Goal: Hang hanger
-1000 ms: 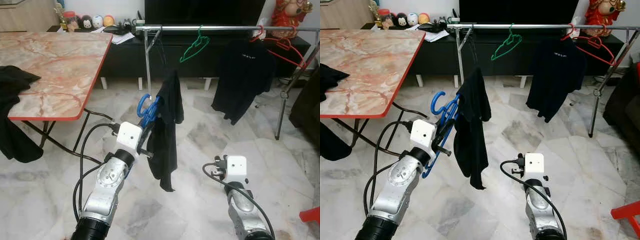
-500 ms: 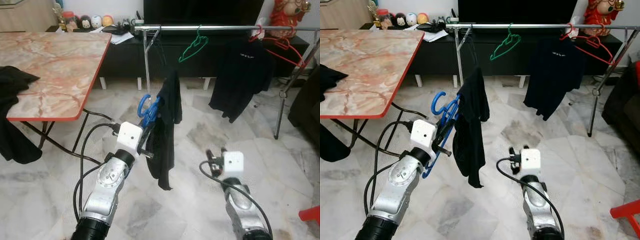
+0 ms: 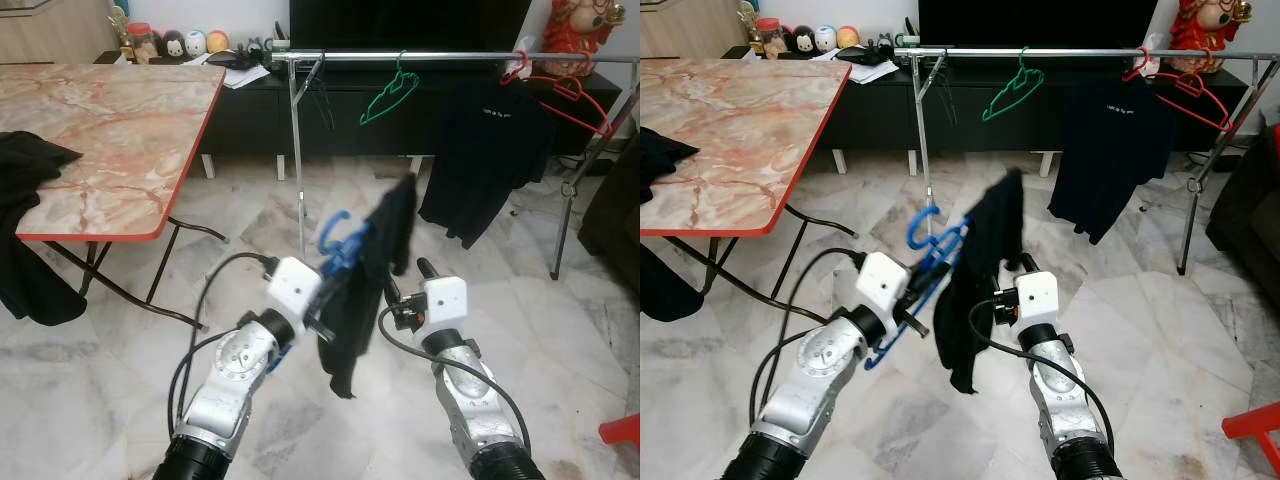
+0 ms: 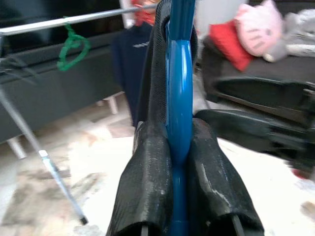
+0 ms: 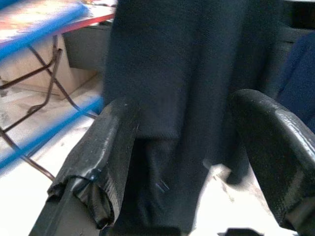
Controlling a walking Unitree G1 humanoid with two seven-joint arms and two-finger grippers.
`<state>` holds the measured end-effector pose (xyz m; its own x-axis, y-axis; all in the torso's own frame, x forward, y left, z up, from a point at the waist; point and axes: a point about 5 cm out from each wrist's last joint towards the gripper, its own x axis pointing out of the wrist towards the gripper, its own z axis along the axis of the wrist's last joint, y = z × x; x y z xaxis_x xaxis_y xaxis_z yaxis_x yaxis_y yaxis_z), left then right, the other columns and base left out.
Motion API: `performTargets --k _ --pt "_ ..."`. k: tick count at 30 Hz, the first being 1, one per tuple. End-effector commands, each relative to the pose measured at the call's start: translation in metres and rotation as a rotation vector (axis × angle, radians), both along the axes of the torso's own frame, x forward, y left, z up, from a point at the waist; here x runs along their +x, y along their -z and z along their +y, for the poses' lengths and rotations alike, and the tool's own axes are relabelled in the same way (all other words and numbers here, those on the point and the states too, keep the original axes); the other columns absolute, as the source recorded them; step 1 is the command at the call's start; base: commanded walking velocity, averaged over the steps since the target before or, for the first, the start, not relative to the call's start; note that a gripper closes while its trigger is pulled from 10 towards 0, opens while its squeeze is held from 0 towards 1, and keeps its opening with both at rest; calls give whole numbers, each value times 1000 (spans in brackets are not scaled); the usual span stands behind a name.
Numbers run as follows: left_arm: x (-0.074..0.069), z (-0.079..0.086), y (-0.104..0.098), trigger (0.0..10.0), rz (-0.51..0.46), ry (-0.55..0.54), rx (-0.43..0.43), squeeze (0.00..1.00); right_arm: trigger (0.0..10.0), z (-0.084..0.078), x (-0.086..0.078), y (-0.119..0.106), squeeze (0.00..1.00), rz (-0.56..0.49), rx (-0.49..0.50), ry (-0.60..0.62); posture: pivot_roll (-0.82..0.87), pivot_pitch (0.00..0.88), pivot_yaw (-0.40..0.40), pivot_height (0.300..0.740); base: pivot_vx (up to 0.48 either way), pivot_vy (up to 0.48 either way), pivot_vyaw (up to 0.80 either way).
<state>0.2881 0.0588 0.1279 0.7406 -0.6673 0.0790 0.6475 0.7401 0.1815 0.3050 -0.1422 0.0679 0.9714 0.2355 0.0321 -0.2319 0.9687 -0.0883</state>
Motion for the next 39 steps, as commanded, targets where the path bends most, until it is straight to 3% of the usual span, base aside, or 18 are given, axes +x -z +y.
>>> performTargets --k 1,8,27,28,29,30,39 --pt "-3 -9 -18 10000 -73 55 -17 0 10000 4 2 -9 0 -42 -2 -28 17 0 -17 740 0 0 0" --pt "-5 -13 -19 10000 -70 83 -13 0 10000 8 1 -13 0 -65 -2 -43 13 0 -13 740 0 0 0" --pt "-9 -19 -20 10000 -69 119 -6 0 10000 0 10 -17 0 -79 -51 105 18 0 -16 740 0 0 0" --pt "-9 -19 -20 10000 -69 119 -7 0 5647 1 10 -17 0 -78 -52 105 18 0 -16 740 0 0 0" --pt "-9 -19 -20 10000 -69 119 -6 0 5647 1 10 -17 0 -77 -52 105 18 0 -16 740 0 0 0" --pt "-9 -19 -20 10000 -70 119 -6 0 0 1 10 -16 0 -77 -51 102 19 0 -16 740 0 0 0" --pt "-8 -18 -20 10000 -73 115 -6 0 0 2 10 -17 0 -79 -54 106 18 0 -15 740 0 0 0"
